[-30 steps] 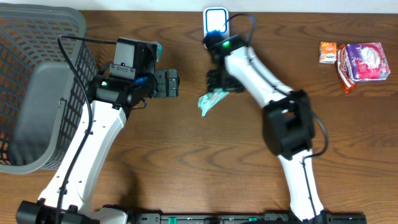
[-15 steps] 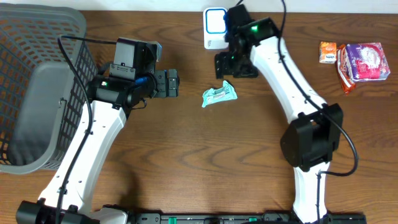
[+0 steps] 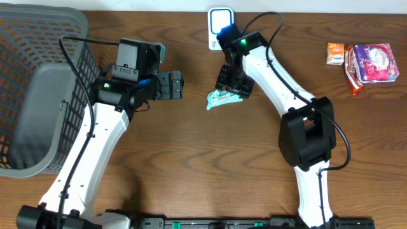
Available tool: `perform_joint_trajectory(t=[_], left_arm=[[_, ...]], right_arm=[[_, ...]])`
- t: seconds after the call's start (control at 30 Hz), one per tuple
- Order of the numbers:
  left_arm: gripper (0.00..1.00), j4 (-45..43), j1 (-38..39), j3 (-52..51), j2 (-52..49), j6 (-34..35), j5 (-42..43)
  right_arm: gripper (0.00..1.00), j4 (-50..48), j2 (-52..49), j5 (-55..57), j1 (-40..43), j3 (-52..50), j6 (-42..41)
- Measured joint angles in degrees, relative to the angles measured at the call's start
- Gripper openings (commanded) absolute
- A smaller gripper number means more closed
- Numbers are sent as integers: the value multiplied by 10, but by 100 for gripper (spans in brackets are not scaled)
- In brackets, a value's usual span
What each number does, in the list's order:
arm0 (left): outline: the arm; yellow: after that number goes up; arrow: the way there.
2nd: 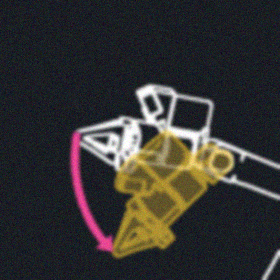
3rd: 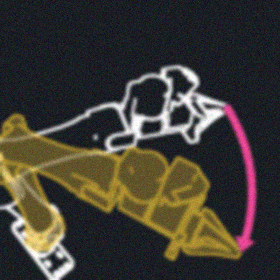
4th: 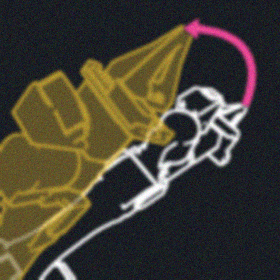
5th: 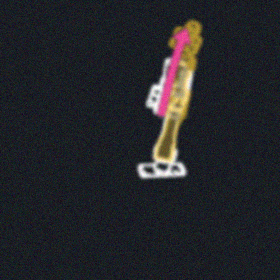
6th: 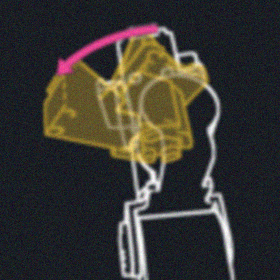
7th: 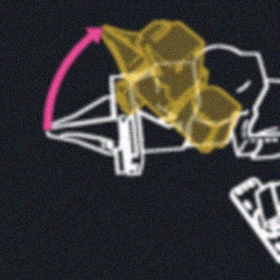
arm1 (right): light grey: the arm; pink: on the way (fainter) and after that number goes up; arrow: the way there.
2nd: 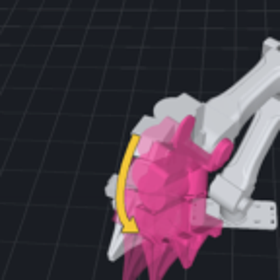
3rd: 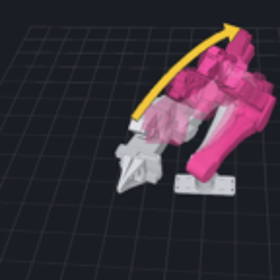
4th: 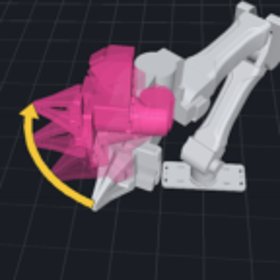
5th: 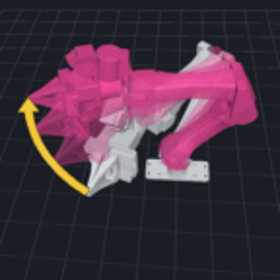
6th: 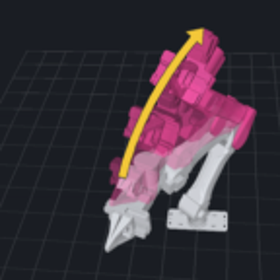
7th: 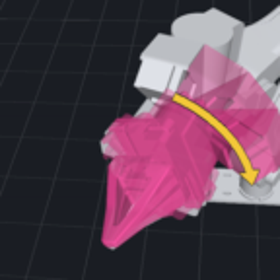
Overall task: Scan the item barcode
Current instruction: 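Reach right gripper to the green wipes pack and grasp it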
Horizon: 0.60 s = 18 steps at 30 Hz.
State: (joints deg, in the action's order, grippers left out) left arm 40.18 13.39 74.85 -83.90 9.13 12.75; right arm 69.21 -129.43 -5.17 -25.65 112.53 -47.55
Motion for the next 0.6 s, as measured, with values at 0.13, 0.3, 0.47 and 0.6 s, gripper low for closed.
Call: perform_joint_trajectory(t=[0.13,0.3,0.47,0.6], left_arm=[[98,0,0,0,0,0,0],[98,0,0,0,0,0,0],[98,0,0,0,0,0,0],[98,0,0,0,0,0,0]], right_arm=[[47,-54,-1,-23,0,-32,-41],[41,-122,-1,-30,0,-90,-79],[1,-179,3,-43,1,-136,-89],[1,-176,6,-45,1,-134,-48]])
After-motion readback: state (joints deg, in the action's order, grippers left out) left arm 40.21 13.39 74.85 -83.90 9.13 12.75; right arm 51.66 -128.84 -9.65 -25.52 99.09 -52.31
